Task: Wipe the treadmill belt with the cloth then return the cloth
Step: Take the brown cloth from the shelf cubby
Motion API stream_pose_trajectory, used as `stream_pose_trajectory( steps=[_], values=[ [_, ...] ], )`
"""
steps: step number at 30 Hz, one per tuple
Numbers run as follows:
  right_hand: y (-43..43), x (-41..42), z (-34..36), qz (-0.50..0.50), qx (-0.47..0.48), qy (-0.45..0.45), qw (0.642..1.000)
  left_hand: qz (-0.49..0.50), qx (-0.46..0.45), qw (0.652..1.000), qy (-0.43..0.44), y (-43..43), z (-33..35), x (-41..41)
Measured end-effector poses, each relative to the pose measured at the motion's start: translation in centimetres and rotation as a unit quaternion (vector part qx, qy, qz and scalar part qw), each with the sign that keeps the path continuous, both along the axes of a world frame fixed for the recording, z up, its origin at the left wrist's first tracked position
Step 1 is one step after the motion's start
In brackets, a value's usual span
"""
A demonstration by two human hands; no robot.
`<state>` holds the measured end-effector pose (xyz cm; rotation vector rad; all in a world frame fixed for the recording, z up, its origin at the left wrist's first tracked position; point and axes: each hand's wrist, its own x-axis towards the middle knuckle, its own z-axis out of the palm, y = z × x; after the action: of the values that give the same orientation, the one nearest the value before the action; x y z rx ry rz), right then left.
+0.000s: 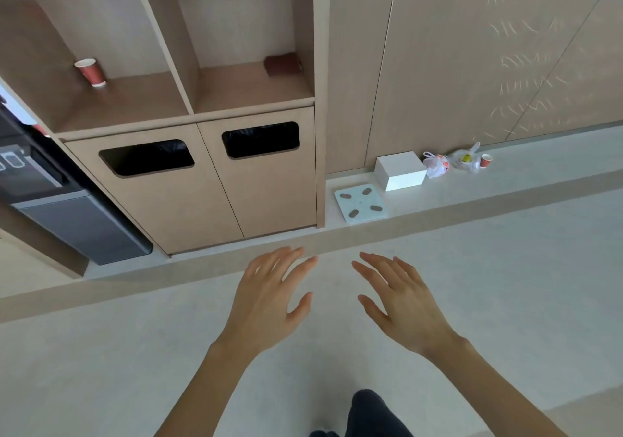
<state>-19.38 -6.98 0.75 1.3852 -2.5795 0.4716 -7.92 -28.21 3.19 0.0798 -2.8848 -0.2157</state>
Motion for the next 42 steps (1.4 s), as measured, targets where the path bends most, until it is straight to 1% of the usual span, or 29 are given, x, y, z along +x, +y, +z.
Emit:
stream_pose_trajectory(
  steps=[8,12,18,23,28,34,42],
  values=[
    [-6.2,-7.1,-1.8,0.022,0.025,0.015,0.999,0.015,0.01,0.999,-0.031,-5.8,-2.5,-6.8],
    [-10.1,-13.1,-2.3,0.035,0.02,0.017,0.999,0.029,0.009,0.999,-0.033,-9.4,-2.8,-11.9],
    [-17.1,-23.8,-0.5,0.053,0.01,0.027,0.998,0.058,0.004,0.998,-0.011,-16.2,-1.5,-20.6],
    [-22.0,-31.0,0.2,0.068,-0.002,0.036,0.997,0.091,0.004,0.996,0.011,-20.0,-0.7,-27.0],
    [-25.8,-35.2,-0.7,0.077,-0.008,0.017,0.997,0.096,-0.003,0.995,0.015,-22.9,-1.4,-30.9],
    [-30.6,-39.3,-2.1,0.058,-0.015,0.01,0.998,0.085,0.002,0.996,0.01,-27.7,-2.6,-36.3],
    [-39.2,-45.6,-1.7,0.032,-0.028,0.03,0.999,0.042,-0.001,0.999,0.015,-38.2,-2.6,-45.6]
  ],
)
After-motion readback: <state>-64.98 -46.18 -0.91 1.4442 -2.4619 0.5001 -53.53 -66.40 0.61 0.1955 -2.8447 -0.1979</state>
